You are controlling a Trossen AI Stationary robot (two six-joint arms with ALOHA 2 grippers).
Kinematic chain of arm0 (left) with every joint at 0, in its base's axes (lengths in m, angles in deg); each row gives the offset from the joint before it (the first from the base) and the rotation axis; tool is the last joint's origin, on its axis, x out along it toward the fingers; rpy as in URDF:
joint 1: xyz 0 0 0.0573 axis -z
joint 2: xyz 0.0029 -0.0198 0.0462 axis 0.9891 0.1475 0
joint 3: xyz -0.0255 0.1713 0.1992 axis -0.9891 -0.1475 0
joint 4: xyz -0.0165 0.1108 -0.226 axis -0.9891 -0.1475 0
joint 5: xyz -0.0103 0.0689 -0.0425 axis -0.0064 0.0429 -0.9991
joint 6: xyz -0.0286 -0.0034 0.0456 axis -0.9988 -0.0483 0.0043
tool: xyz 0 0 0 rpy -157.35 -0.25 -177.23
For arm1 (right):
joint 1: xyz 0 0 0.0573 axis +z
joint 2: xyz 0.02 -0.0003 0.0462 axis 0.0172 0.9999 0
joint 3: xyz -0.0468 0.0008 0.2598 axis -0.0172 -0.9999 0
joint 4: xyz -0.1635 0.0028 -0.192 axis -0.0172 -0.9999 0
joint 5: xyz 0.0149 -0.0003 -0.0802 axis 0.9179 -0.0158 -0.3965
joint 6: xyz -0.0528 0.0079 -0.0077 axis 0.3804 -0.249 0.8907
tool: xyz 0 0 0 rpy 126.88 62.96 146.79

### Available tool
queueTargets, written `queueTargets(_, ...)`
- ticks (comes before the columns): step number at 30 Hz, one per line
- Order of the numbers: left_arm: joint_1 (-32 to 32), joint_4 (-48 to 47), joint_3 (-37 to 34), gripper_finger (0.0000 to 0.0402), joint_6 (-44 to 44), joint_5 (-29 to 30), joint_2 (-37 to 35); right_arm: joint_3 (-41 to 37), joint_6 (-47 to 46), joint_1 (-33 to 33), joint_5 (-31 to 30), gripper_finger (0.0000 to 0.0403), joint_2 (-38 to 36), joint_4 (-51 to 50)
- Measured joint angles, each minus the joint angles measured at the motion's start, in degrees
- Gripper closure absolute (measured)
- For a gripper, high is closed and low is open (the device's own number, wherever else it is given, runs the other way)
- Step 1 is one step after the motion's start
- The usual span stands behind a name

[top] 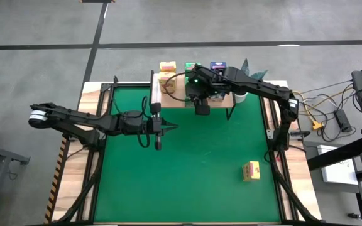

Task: Stack cereal on shelf
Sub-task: Put the green cereal box on the shelf aligned with the other green cereal boxes

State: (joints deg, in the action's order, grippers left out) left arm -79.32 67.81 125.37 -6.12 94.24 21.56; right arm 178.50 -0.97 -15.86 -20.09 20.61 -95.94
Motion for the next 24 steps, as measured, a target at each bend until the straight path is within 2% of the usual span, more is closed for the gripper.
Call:
queueTargets(9, -0.1, -0.1, 0.0, 0.0402, 0.0, 0.0, 0.2, 0.0, 1.7, -0.1, -0.4, 0.014, -0.1, 1.7)
queueTargets(13, -0.1, 0.0, 0.0, 0.0402, 0.0, 0.0, 0.2, 0.0, 2.2, -0.1, -3.0, 0.0144, -0.3, 1.7)
queueTargets(24, -0.1, 0.0, 0.0, 0.0402, -0.8, 0.0, 0.4, 5.7, 1.2, 1.0, -3.0, 0.0162, -0.9, -1.7)
